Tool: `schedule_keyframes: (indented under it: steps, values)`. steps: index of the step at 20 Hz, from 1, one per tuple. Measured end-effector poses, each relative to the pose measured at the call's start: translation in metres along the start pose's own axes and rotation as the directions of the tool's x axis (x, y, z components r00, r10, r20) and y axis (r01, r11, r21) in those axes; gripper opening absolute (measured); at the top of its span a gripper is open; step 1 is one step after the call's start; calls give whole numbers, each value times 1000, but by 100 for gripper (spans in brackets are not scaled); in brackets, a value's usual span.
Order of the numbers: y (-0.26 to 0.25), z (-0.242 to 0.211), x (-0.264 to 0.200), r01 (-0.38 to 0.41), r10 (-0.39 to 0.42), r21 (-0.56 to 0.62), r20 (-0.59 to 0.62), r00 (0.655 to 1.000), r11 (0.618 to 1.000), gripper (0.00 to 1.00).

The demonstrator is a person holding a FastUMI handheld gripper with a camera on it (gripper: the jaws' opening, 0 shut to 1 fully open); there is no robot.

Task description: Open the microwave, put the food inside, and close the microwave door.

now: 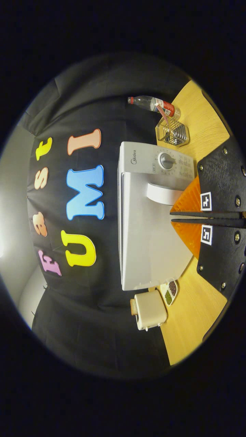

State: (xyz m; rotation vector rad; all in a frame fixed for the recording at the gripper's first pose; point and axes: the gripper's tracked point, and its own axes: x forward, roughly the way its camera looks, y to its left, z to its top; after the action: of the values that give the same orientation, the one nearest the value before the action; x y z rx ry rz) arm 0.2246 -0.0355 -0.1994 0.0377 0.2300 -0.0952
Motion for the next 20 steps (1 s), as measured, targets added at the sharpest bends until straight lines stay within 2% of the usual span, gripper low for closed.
schedule_keyframes:
  steps: [7,8,10,13,17,20]
  values:
    - [-30,-5,52,87,-87,-26,0,996,996,1]
    - [-23,-7,58,60,-60,-12,-9,998,998,1]
    - [-21,-11,69,62,-62,-21,-18,998,998,1]
    - [-21,-13,80,98,-99,-16,-21,995,995,1]
    - [-21,-14,88,110,-111,-21,-29,993,994,1]
    - [-16,-18,80,65,-65,-2,-81,995,998,3]
